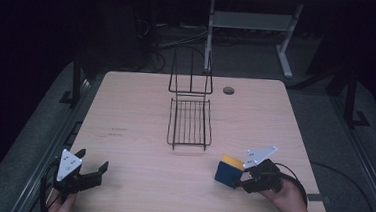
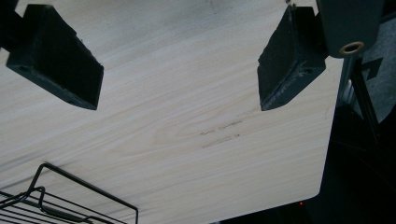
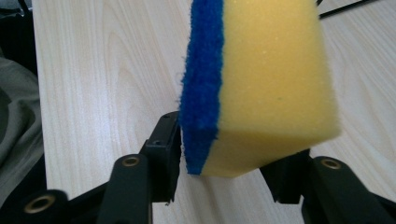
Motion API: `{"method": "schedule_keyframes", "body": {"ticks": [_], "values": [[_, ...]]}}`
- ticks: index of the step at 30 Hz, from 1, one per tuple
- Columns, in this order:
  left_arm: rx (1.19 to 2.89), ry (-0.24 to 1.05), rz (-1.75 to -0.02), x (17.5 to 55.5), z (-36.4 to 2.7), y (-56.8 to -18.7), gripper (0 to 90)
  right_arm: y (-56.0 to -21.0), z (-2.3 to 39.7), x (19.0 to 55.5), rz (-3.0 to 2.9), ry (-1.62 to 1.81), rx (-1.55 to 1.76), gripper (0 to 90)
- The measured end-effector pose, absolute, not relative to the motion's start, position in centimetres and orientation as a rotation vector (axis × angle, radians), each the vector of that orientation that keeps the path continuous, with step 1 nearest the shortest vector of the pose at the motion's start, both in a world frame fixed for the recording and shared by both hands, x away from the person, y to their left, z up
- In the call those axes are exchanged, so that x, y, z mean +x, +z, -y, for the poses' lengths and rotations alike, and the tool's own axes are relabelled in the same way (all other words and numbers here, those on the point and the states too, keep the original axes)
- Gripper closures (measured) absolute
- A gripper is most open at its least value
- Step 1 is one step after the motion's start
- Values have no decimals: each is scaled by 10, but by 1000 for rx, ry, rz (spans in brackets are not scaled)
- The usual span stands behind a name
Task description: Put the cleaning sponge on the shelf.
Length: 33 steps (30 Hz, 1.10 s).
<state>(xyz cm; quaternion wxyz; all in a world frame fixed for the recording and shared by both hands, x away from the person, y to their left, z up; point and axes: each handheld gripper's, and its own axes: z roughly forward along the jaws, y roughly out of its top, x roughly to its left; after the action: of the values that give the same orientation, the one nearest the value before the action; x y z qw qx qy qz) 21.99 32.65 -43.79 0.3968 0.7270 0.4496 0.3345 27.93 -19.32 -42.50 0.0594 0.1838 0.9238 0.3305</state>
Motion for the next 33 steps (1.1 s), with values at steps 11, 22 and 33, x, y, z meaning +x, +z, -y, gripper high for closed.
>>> {"method": "schedule_keyframes", "body": {"ticks": [11,22,33], "values": [[1842,847,-1139,220,-326,-438,139,-428,188,280,-2811,973,548,425],[1849,851,-1132,220,-326,-438,139,-419,186,281,-2792,1000,502,562],[1848,846,-1136,220,-327,-438,139,-411,187,286,-2765,1065,485,564]]}}
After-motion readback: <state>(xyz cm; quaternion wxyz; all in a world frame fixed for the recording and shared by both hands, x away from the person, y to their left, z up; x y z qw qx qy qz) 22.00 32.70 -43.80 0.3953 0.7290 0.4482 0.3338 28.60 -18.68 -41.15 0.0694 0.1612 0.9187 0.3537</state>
